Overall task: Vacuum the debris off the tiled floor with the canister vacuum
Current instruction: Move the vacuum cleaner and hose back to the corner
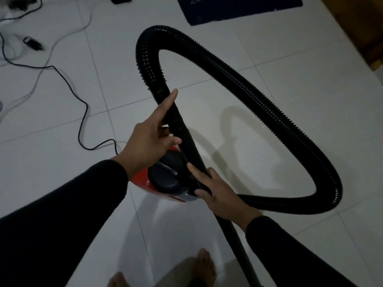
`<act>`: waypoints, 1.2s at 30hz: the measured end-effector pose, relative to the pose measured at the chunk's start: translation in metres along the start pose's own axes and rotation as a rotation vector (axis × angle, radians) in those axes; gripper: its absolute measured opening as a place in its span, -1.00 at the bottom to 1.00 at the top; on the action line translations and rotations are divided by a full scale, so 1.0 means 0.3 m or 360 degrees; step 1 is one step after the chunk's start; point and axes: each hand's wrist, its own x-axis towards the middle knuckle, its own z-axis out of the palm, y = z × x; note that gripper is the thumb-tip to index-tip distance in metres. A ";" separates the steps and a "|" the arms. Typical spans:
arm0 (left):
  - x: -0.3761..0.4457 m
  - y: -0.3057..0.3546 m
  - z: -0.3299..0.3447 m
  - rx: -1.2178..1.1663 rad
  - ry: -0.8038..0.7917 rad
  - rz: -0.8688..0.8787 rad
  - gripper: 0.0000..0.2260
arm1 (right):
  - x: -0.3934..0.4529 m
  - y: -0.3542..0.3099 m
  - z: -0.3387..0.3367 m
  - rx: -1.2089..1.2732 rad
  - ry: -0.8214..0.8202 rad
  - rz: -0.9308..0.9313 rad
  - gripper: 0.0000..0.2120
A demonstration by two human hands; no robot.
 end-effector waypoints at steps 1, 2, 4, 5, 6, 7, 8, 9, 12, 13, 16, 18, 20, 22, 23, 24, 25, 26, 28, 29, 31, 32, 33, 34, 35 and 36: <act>0.013 -0.031 0.001 -0.0015 -0.0001 0.0005 -0.10 | 0.015 0.017 0.018 -0.0031 0.0027 -0.0017 -0.26; 0.025 -0.061 0.001 -0.0028 -0.0003 0.0019 -0.10 | 0.030 0.036 0.038 -0.0068 0.0073 -0.0027 -0.26; 0.048 -0.126 -0.001 -0.0072 -0.0003 0.0085 -0.11 | 0.068 0.068 0.078 -0.0139 0.0196 -0.0070 -0.30; 0.056 -0.159 -0.002 -0.0098 -0.0009 0.0119 -0.12 | 0.088 0.082 0.098 -0.0172 0.0258 -0.0090 -0.32; 0.061 -0.192 -0.003 -0.0127 -0.0005 0.0145 -0.13 | 0.109 0.096 0.118 -0.0222 0.0318 -0.0111 -0.34; 0.065 -0.224 -0.004 -0.0161 0.0008 0.0168 -0.15 | 0.131 0.105 0.137 -0.0271 0.0368 -0.0127 -0.34; 0.065 -0.259 -0.003 -0.0195 0.0023 0.0192 -0.17 | 0.148 0.111 0.157 -0.0310 0.0404 -0.0136 -0.34; 0.064 -0.295 -0.004 -0.0223 0.0040 0.0220 -0.19 | 0.163 0.115 0.176 -0.0342 0.0431 -0.0147 -0.34; 0.076 -0.396 0.004 -0.0309 0.0085 0.0342 -0.25 | 0.199 0.133 0.196 -0.0480 0.0450 -0.0205 -0.37; 0.083 -0.422 0.007 -0.0337 0.0104 0.0382 -0.26 | 0.209 0.139 0.192 -0.0560 0.0455 -0.0231 -0.39; 0.100 -0.476 0.016 -0.0371 0.0191 0.0506 -0.29 | 0.230 0.145 0.174 -0.0799 0.0486 -0.0340 -0.52; 0.095 -0.502 0.021 -0.0372 0.0251 0.0591 -0.32 | 0.238 0.147 0.169 -0.0898 0.0491 -0.0406 -0.58; 0.073 -0.531 0.022 -0.0374 0.0289 0.0624 -0.34 | 0.245 0.150 0.163 -0.0944 0.0467 -0.0442 -0.58; 0.044 -0.573 0.023 -0.0338 0.0307 0.0570 -0.36 | 0.246 0.151 0.153 -0.0961 0.0449 -0.0453 -0.64; 0.026 -0.607 0.017 -0.0301 0.0333 0.0521 -0.38 | 0.245 0.147 0.153 -0.0967 0.0435 -0.0447 -0.66; 0.013 -0.649 0.011 -0.0255 0.0370 0.0458 -0.40 | 0.244 0.141 0.154 -0.0968 0.0422 -0.0435 -0.67; 0.000 -0.697 0.004 -0.0205 0.0402 0.0383 -0.42 | 0.242 0.134 0.155 -0.0969 0.0411 -0.0424 -0.67; -0.013 -0.750 0.001 -0.0152 0.0419 0.0304 -0.44 | 0.241 0.131 0.156 -0.0973 0.0402 -0.0411 -0.66; -0.048 -0.856 0.015 -0.0044 0.0401 0.0165 -0.46 | 0.241 0.126 0.157 -0.0983 0.0400 -0.0388 -0.65; -0.065 -0.901 0.031 0.0002 0.0384 0.0126 -0.48 | 0.242 0.123 0.159 -0.0989 0.0402 -0.0386 -0.65; -0.088 -0.960 0.075 0.0032 0.0391 0.0123 -0.51 | 0.243 0.115 0.164 -0.0981 0.0424 -0.0384 -0.66; -0.092 -0.975 0.092 0.0018 0.0423 0.0126 -0.52 | 0.243 0.112 0.167 -0.0968 0.0430 -0.0385 -0.66; -0.091 -0.983 0.103 0.0012 0.0461 0.0126 -0.52 | 0.244 0.110 0.170 -0.0965 0.0435 -0.0384 -0.66; -0.088 -0.985 0.109 0.0022 0.0486 0.0132 -0.51 | 0.243 0.107 0.173 -0.0965 0.0441 -0.0382 -0.66; -0.085 -0.986 0.111 0.0038 0.0496 0.0140 -0.50 | 0.242 0.104 0.175 -0.0964 0.0446 -0.0375 -0.65; -0.082 -0.990 0.110 0.0050 0.0501 0.0146 -0.49 | 0.242 0.102 0.177 -0.0960 0.0446 -0.0369 -0.65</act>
